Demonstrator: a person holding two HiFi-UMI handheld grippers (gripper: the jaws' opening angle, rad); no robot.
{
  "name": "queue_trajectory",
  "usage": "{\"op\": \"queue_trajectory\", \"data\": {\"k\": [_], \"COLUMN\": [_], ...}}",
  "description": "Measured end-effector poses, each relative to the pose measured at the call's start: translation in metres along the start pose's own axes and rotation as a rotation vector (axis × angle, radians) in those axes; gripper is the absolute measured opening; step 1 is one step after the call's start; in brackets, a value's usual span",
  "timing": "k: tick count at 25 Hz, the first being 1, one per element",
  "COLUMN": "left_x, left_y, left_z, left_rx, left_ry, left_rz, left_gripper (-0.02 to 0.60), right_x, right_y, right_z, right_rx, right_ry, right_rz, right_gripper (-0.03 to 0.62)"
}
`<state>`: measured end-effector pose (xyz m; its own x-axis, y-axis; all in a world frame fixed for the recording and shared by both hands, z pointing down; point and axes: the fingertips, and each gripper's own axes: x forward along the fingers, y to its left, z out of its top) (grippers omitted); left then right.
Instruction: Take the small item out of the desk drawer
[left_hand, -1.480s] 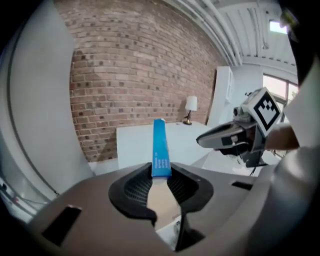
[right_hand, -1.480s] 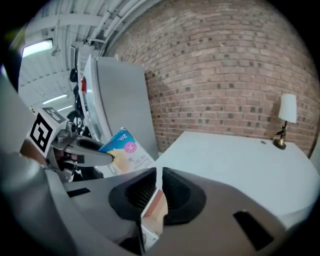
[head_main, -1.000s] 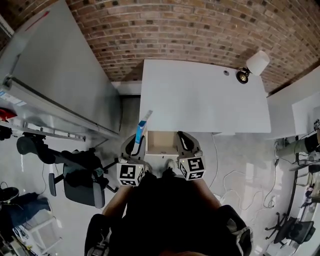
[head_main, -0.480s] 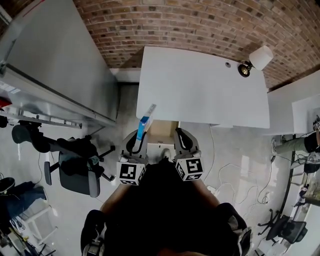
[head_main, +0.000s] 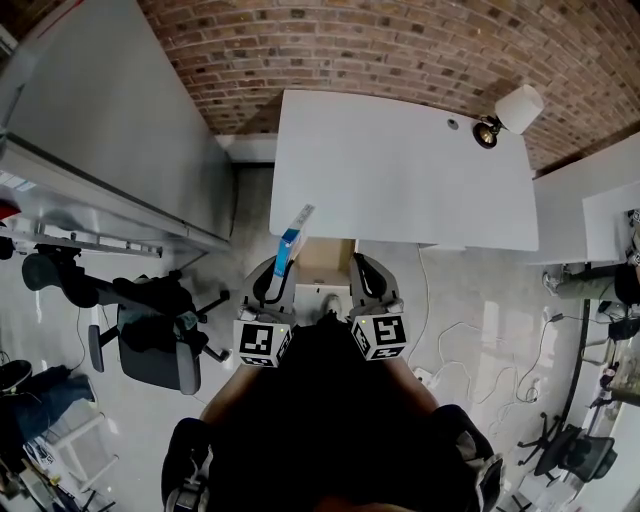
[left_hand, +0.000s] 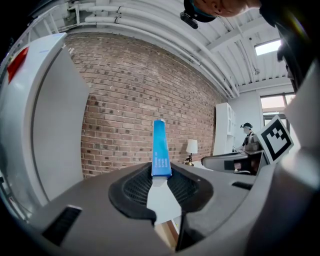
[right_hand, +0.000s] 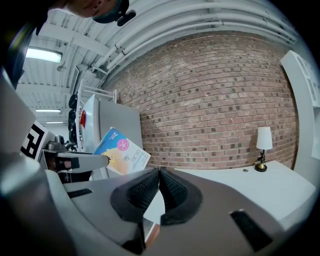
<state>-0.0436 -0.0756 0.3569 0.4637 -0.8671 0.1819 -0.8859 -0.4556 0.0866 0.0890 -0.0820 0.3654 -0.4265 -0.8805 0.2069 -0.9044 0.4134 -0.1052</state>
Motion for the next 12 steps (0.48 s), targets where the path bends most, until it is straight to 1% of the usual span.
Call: {"op": "queue_trajectory", "data": {"k": [12], "left_x": [-0.008], "left_y": [0.001], "left_z": [-0.009], "left_rx": [-0.008], "left_ry": [0.015], "left_rz": [-0.005], "left_gripper": [0.094], "right_x": [0.0], "right_y": [0.011], "right_z": [-0.006], "right_rx": [-0.003], "right_ry": [0.009], "right_rz": [0.017], "right_gripper": [0.028]}}
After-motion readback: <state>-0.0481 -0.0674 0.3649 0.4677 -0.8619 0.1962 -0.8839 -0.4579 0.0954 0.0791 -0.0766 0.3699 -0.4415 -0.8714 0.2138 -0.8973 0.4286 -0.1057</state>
